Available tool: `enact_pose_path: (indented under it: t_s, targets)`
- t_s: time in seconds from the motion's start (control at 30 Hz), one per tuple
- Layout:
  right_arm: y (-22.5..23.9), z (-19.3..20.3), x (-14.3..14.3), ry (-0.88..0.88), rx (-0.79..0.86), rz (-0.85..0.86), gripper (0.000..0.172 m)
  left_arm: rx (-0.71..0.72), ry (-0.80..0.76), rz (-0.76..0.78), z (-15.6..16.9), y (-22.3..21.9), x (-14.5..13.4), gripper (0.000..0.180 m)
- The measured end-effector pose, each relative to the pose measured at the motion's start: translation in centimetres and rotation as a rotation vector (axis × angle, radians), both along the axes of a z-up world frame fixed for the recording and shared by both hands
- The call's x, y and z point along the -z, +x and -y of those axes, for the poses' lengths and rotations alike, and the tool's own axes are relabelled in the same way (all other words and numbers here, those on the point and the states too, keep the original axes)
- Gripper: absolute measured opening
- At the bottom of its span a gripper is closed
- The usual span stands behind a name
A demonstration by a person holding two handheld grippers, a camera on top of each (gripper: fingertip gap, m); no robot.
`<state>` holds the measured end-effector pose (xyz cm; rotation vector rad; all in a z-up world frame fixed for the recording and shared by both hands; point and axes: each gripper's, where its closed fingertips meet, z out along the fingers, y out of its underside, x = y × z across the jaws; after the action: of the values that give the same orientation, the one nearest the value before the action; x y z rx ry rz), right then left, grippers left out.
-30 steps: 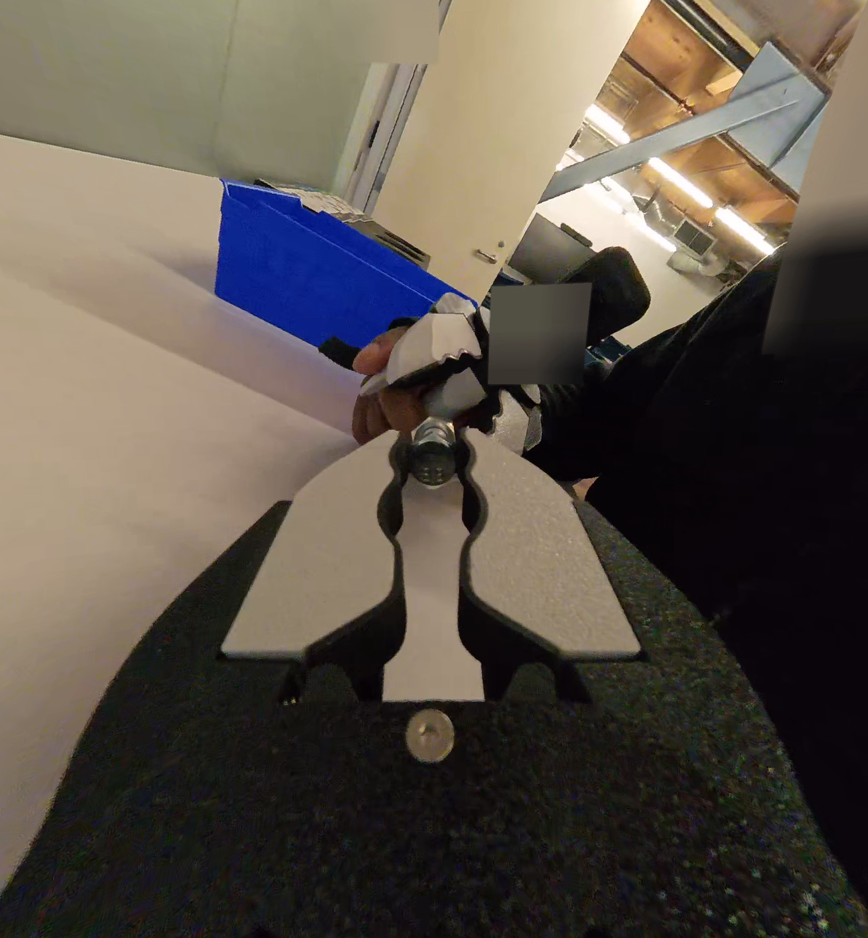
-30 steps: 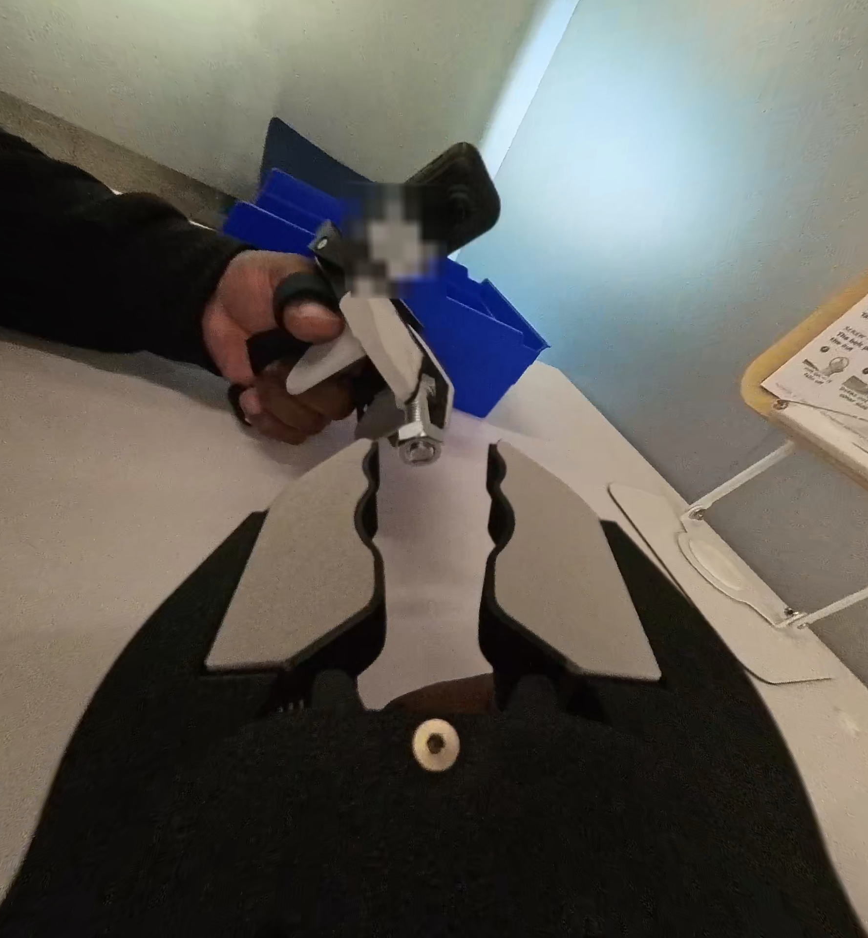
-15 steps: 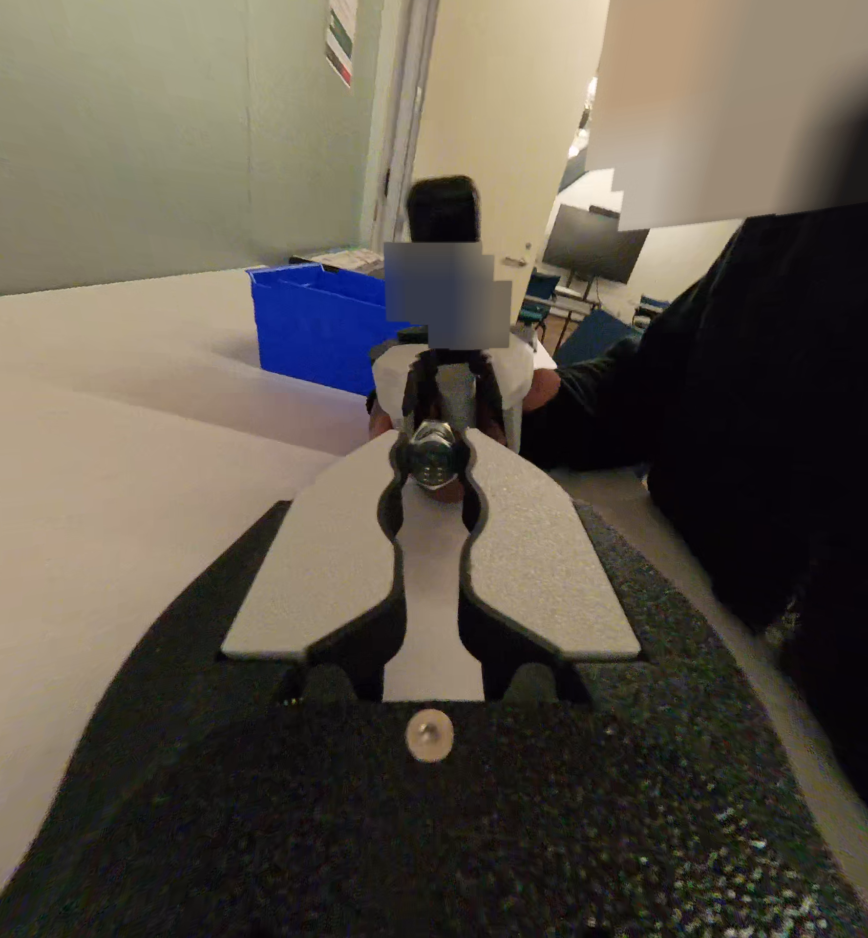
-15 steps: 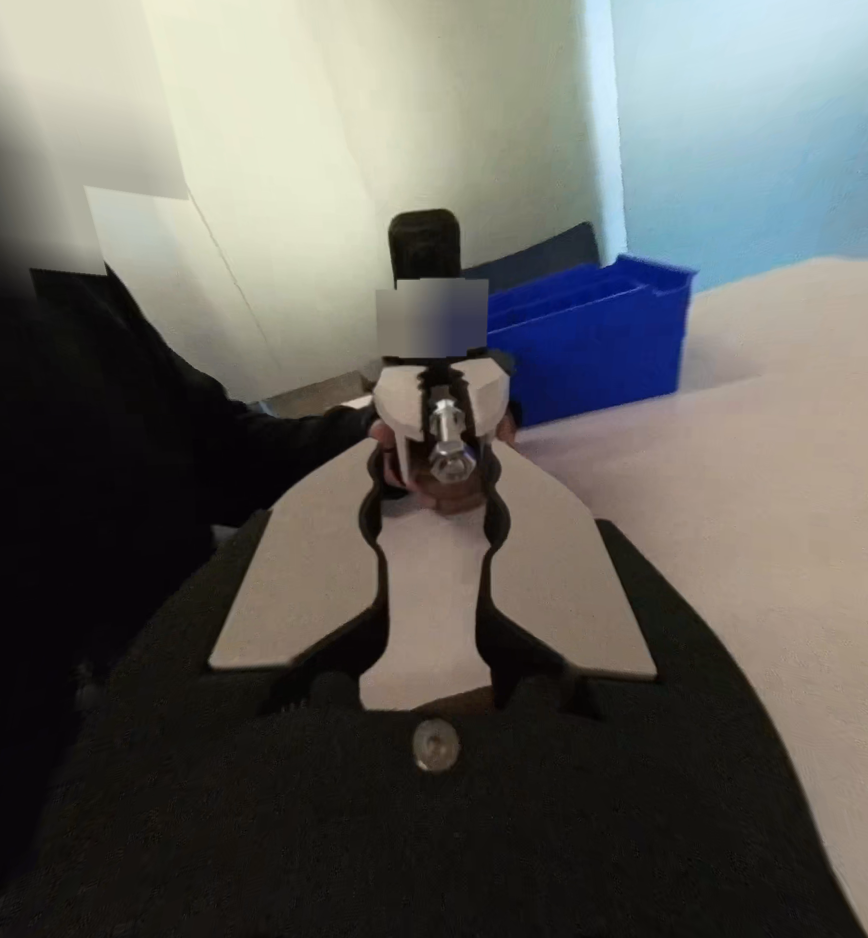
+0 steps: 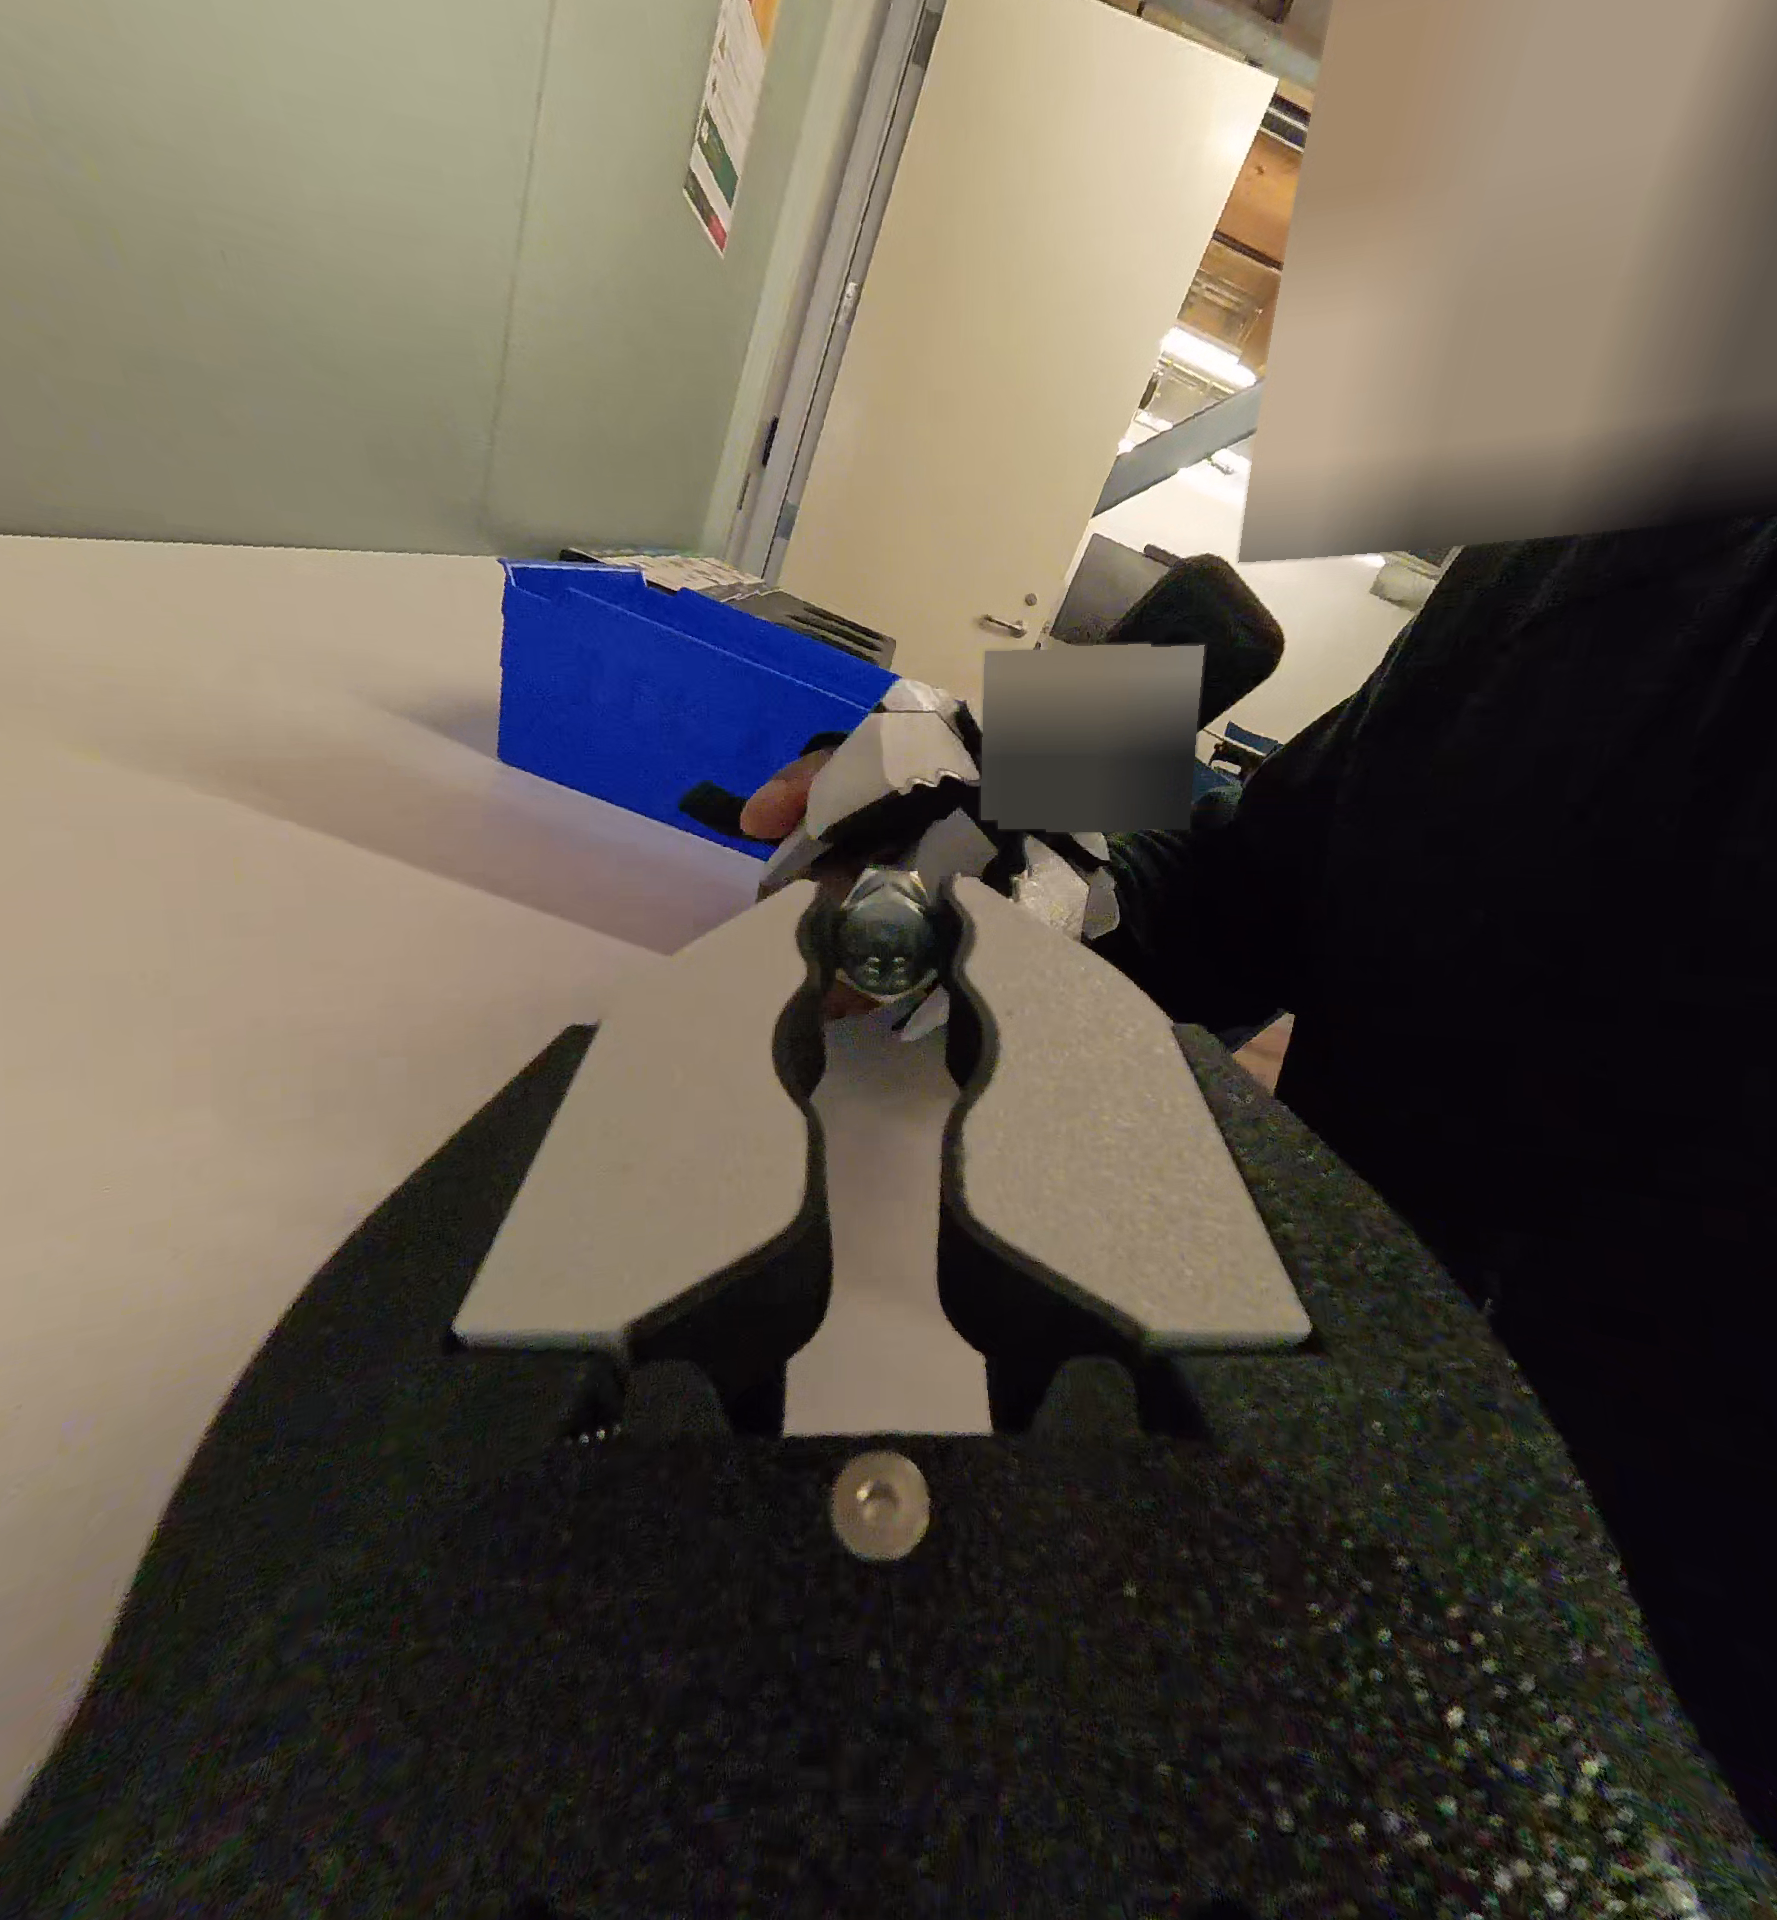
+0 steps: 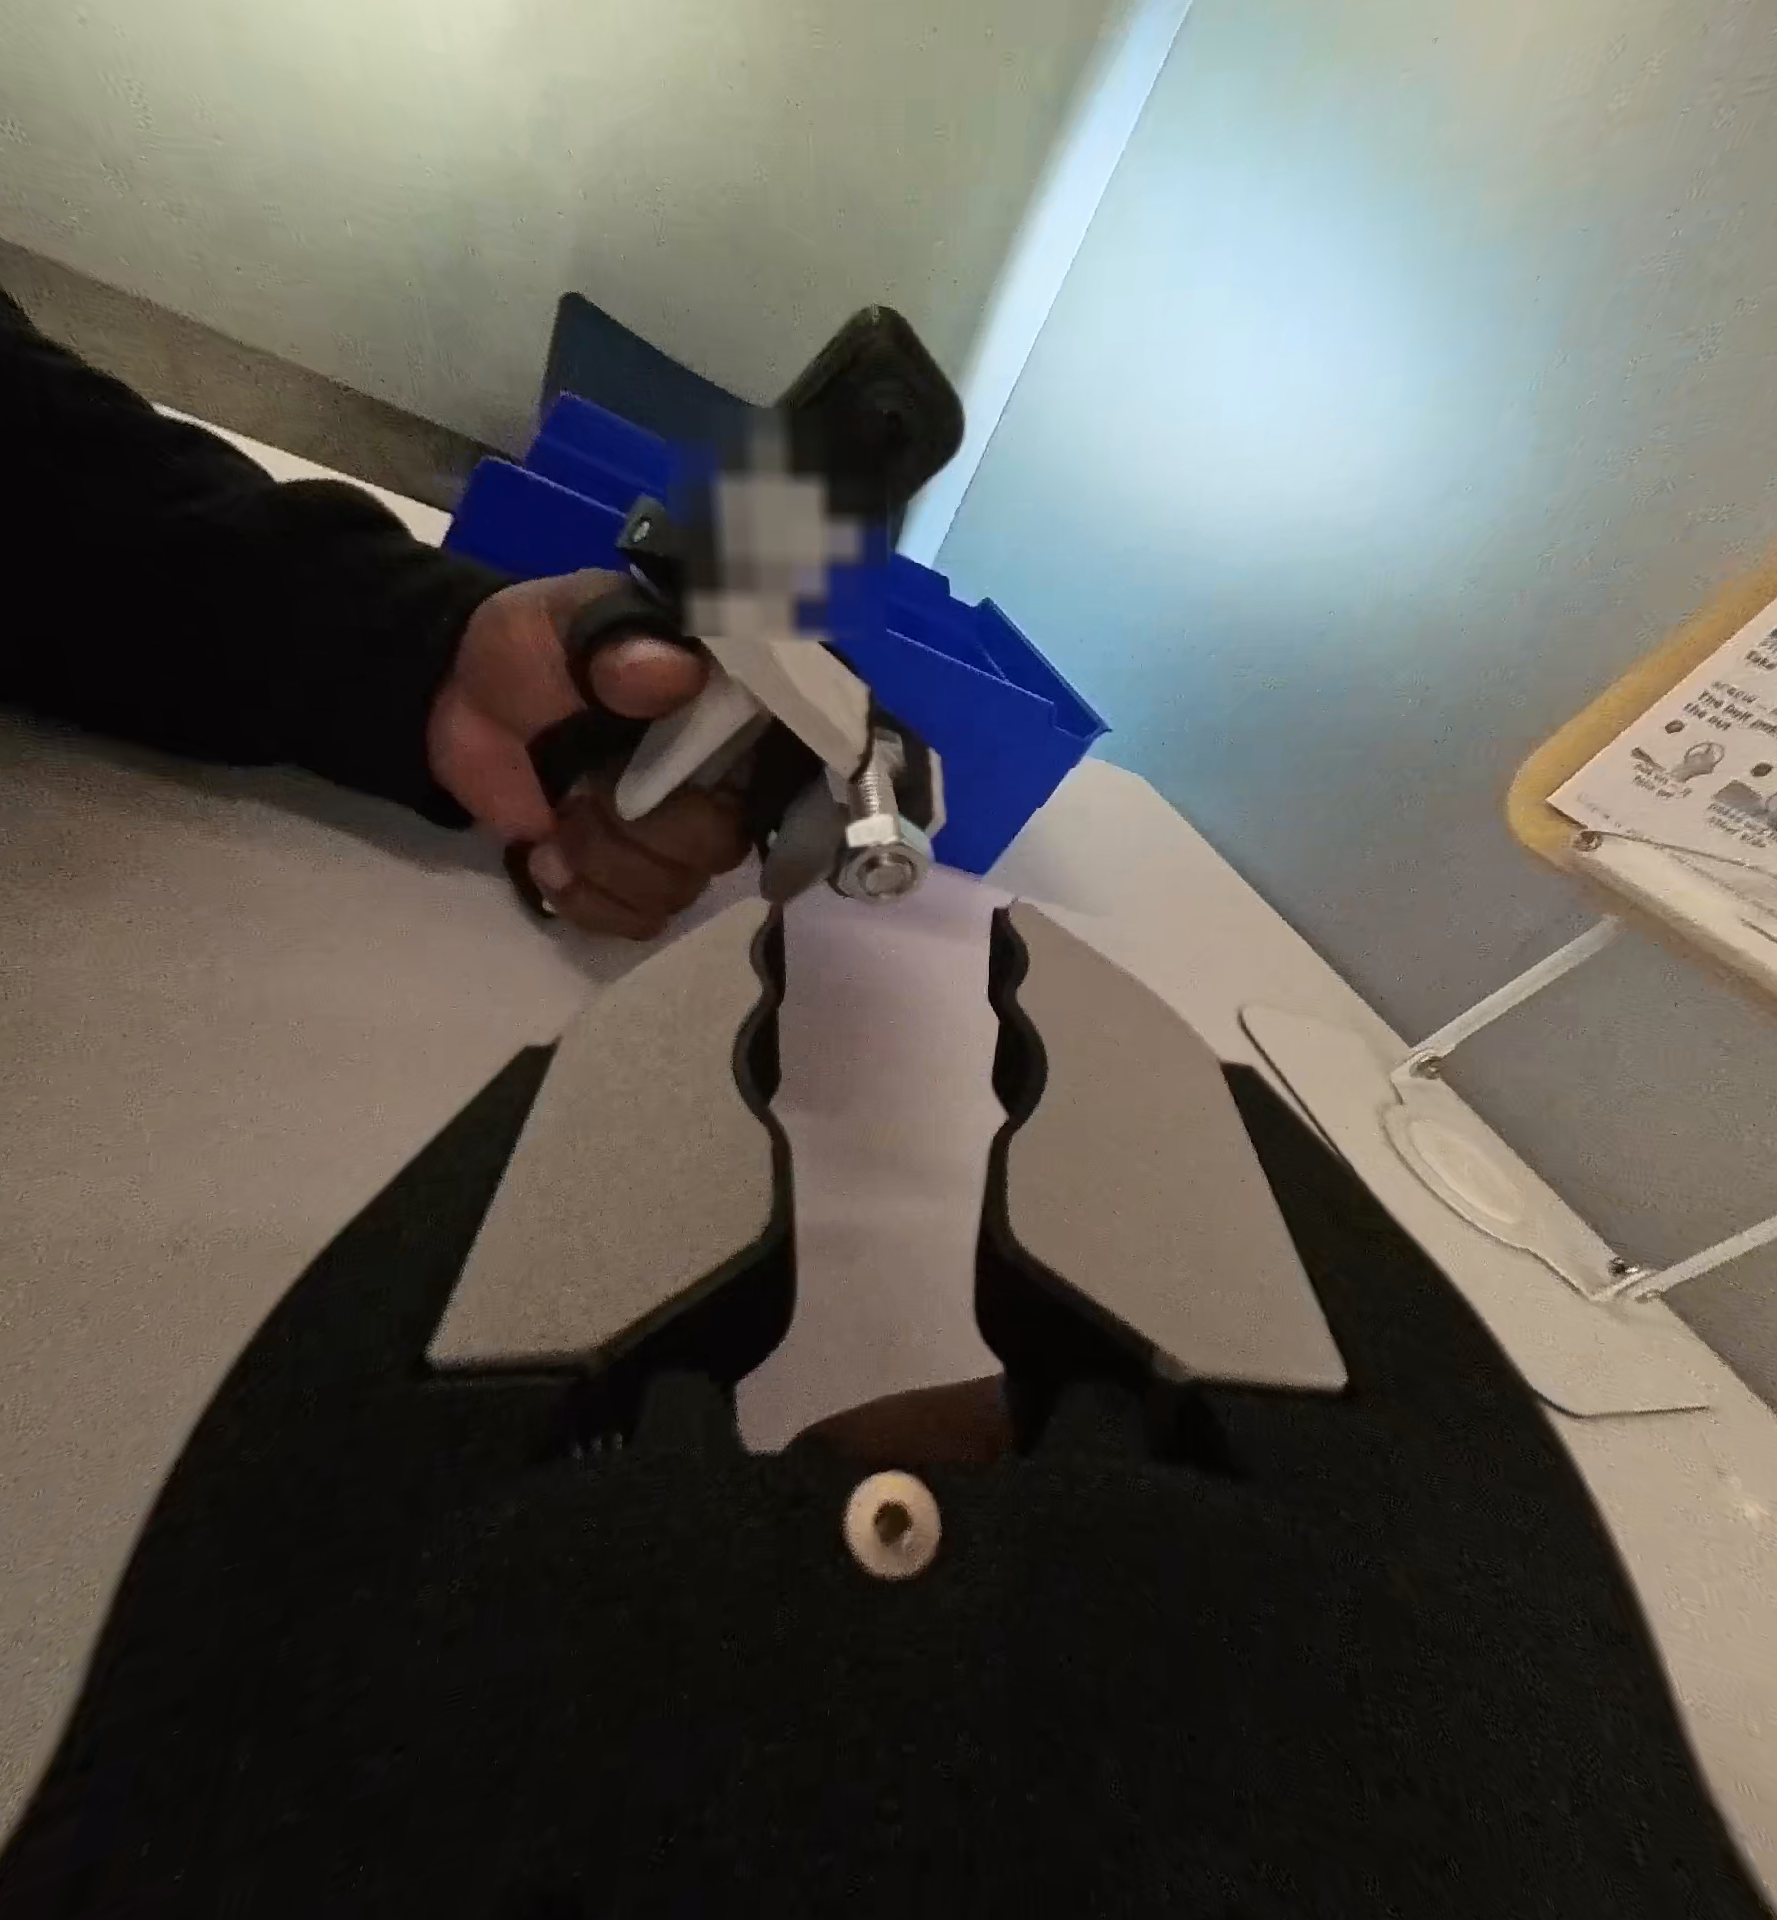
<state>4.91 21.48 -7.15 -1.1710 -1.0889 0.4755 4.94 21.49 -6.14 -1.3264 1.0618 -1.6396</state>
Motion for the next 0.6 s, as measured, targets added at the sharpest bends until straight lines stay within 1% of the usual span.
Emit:
enact_pose_path:
  t_s: [0.23, 0.3, 0.33, 0.37, 0.4, 0.43, 0.47, 0.57, 0.6]
  targets:
    - [-0.9, 0.4, 0.3, 0.067, 0.023, 0.056, 0.04, 0.049, -0.018, -0.017, 0.7, 0.3, 0.2, 0.017]
    - [-1.1, 0.6, 0.4, 0.074, 0.02, 0.066, 0.038, 0.06, -0.018, -0.034, 1.0, 0.5, 0.4, 0.017]
    - [-1.1, 0.6, 0.5, 0.08, 0.021, 0.075, 0.033, 0.067, -0.02, -0.038, 1.2, 0.6, 0.5, 0.017]
    - [-1.1, 0.7, 0.5, 0.076, 0.02, 0.082, 0.019, 0.076, -0.024, -0.043, 1.3, 0.7, 0.5, 0.017]
    - [-1.2, 0.8, 0.6, 0.033, 0.004, 0.078, 0.019, 0.08, -0.024, -0.046, 1.4, 0.7, 0.5, 0.017]
    - [-1.2, 0.9, 0.5, -0.063, -0.032, 0.05, 0.019, 0.083, -0.021, -0.044, 1.5, 0.7, 0.5, 0.017]
    - [-1.3, 1.0, 0.4, -0.221, -0.087, -0.003, 0.019, 0.086, -0.017, -0.039, 1.5, 0.6, 0.5, 0.017]
    - [-1.4, 1.6, -0.2, -0.918, -0.342, -0.256, 0.019, 0.094, 0.014, -0.013, 1.9, 0.4, 0.1, 0.018]
    - [-1.2, 1.6, -0.5, -1.091, -0.422, -0.337, 0.019, 0.083, 0.031, -0.005, 1.9, 0.5, 0.0, 0.018]
